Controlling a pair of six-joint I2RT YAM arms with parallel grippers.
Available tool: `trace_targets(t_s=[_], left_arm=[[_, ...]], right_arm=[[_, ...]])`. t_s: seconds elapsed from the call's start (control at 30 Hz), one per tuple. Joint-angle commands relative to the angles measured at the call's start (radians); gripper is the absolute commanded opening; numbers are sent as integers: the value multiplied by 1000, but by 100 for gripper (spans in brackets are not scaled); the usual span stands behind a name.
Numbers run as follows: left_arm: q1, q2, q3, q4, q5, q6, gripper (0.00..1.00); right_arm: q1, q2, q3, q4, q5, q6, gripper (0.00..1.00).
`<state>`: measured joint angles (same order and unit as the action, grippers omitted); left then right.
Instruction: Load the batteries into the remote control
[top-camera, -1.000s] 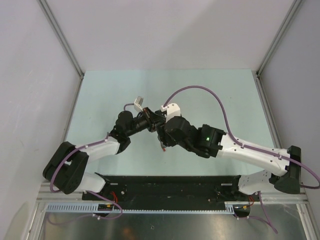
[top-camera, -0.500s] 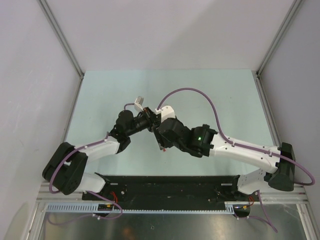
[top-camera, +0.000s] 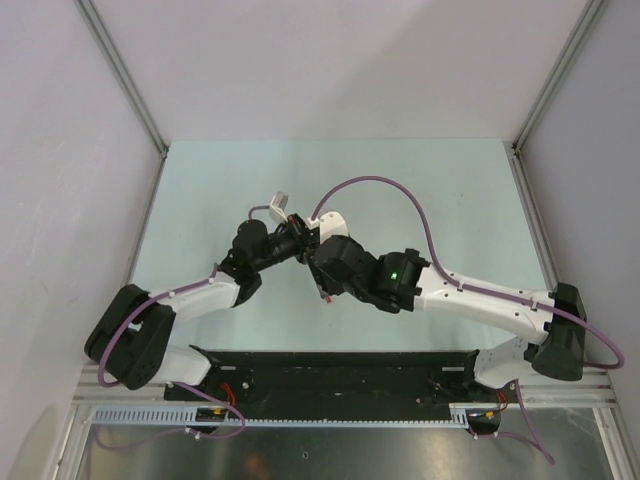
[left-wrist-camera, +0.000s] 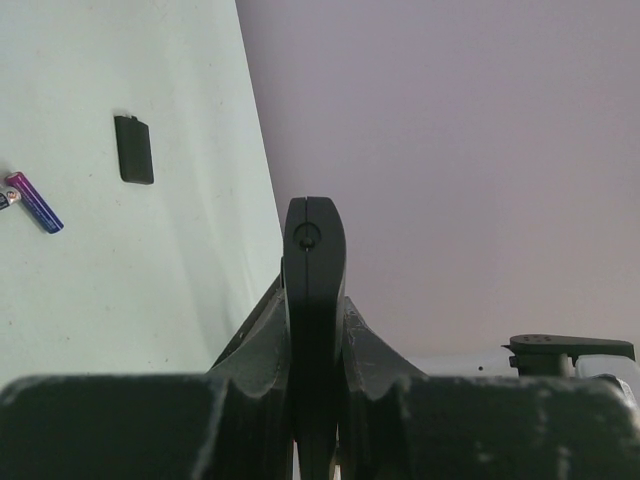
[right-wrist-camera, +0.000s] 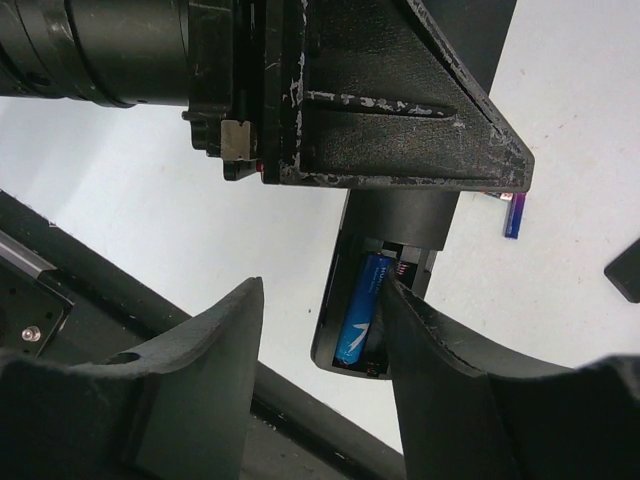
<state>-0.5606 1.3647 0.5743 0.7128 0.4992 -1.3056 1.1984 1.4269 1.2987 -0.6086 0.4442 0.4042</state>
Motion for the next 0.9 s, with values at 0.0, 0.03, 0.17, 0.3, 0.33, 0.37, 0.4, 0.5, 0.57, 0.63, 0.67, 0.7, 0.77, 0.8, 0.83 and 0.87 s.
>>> trace_targets(t_s=[0.0, 0.03, 0.17, 0.3, 0.33, 0.37, 0.4, 0.5, 0.57, 0.63, 0.67, 0.7, 0.77, 0.8, 0.83, 0.87], left_arm=[[-7, -36, 47, 28, -2, 11, 0], [-7, -38, 45, 28, -2, 11, 0], [-7, -38, 47, 28, -2, 11, 0], [-7, -36, 45, 28, -2, 9, 0], [-7, -35, 45, 28, -1, 9, 0], [-7, -35, 45, 28, -1, 9, 0], [-7, -35, 45, 28, -1, 9, 0], [-9, -33, 47, 28, -1, 9, 0], [-7, -32, 50, 28, -2, 8, 0], [-7, -30, 52, 28, -1, 8, 0], [-9, -29, 53, 28, -1, 8, 0], [-7, -29, 52, 28, -1, 8, 0], [-7, -29, 55, 28, -2, 8, 0], [-7, -27, 53, 28, -1, 8, 0], [-7, -27, 53, 28, -2, 6, 0], [-7, -27, 53, 28, -2, 8, 0]], right_arm=[[-5, 7, 45, 24, 4, -10, 54], [-5, 10, 45, 24, 4, -8, 54], [-5, 10, 44, 27, 4, -8, 51], [-3, 13, 45, 32, 1, -10, 50], [-3, 15, 45, 30, -1, -10, 49], [-5, 15, 45, 32, -1, -8, 49], [-3, 17, 45, 30, -2, -10, 49], [-2, 17, 44, 35, -6, -15, 48], [-3, 17, 45, 36, -9, -15, 47], [-2, 20, 45, 38, -9, -18, 47], [-2, 21, 45, 40, -10, -19, 46], [0, 23, 45, 40, -13, -21, 46], [0, 23, 45, 40, -13, -21, 45], [0, 23, 45, 41, -15, -22, 44], [1, 21, 45, 40, -15, -22, 43], [3, 23, 45, 41, -16, -22, 43]])
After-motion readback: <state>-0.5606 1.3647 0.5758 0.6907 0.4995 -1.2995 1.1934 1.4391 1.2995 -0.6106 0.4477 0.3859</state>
